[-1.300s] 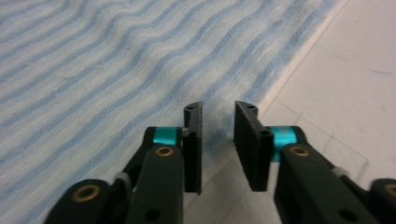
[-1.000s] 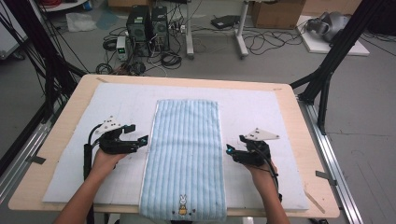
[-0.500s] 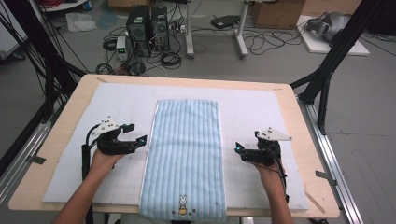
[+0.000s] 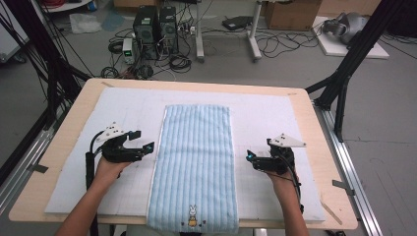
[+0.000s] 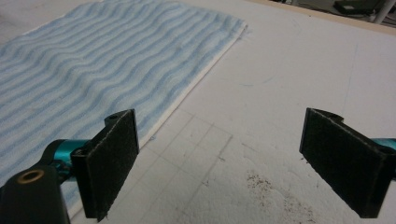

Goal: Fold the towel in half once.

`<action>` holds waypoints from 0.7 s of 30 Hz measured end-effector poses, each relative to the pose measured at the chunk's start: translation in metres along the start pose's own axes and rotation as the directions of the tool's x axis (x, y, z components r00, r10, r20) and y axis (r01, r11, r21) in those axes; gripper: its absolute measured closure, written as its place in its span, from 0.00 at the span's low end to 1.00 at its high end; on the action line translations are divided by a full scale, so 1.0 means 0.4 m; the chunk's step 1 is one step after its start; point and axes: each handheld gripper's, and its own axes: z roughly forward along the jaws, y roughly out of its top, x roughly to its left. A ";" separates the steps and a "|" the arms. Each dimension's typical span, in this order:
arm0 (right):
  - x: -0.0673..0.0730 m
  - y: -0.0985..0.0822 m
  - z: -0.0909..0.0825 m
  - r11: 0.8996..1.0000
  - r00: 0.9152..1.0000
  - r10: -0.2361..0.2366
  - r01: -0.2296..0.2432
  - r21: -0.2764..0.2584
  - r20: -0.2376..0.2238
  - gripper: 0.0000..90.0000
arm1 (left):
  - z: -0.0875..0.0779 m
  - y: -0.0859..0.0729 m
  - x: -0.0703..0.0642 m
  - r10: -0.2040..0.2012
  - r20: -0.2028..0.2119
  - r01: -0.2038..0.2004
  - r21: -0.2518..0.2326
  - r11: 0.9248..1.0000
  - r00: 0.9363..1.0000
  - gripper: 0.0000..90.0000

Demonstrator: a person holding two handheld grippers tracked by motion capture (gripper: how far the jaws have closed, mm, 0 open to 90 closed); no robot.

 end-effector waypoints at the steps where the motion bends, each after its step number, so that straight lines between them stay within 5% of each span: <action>1: -0.001 0.000 0.000 1.000 1.000 -0.002 0.002 0.001 -0.002 0.12 | 0.001 0.000 0.001 0.002 -0.007 -0.002 0.002 1.000 1.000 0.23; 12: -0.002 -0.003 0.003 1.000 1.000 0.013 -0.013 0.015 -0.021 0.12 | 0.017 0.002 0.018 -0.036 -0.045 0.036 0.000 0.999 0.998 0.26; 21: -0.008 -0.004 0.007 1.000 0.999 0.025 -0.024 0.018 -0.023 0.12 | 0.074 0.044 0.053 -0.060 -0.084 0.063 0.034 0.997 0.995 0.29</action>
